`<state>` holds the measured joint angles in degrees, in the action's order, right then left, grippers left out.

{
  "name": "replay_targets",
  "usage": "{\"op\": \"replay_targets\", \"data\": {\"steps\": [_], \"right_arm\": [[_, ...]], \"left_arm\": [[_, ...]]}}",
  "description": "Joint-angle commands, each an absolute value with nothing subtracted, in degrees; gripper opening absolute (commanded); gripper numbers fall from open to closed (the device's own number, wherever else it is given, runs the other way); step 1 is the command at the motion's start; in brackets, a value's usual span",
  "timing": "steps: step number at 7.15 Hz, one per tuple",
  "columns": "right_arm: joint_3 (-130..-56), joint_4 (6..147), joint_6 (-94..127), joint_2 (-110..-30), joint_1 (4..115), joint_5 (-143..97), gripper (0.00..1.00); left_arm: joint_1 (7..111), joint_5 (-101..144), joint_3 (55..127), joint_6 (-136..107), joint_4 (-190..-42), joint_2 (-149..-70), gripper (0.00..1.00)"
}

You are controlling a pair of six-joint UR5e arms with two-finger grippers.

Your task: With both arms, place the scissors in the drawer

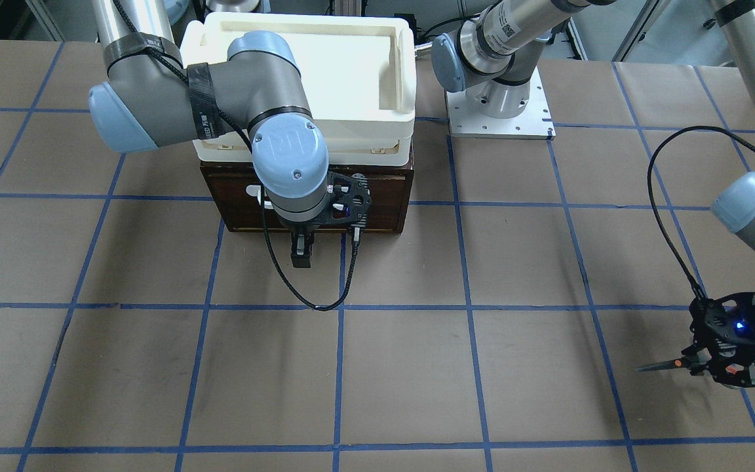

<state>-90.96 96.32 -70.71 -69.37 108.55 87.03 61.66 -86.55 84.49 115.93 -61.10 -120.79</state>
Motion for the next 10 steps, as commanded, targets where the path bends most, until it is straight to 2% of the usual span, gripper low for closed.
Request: {"op": "replay_targets", "data": {"steps": [1, 4, 10], "right_arm": [[-91.5, 96.4, -70.8, -69.4, 108.5, 88.1, 1.00], [-91.8, 98.4, -70.9, -69.3, 108.6, 88.0, 1.00], [-93.0, 107.7, -72.2, -69.2, 108.6, 87.8, 1.00]], "left_arm": [[62.7, -86.6, 84.6, 115.8, -71.9, -114.0, 0.00], [64.4, -88.0, 84.6, 115.6, -76.1, -109.5, 0.00], [67.1, -92.3, 85.2, 115.8, -76.2, -109.5, 0.00]]}}
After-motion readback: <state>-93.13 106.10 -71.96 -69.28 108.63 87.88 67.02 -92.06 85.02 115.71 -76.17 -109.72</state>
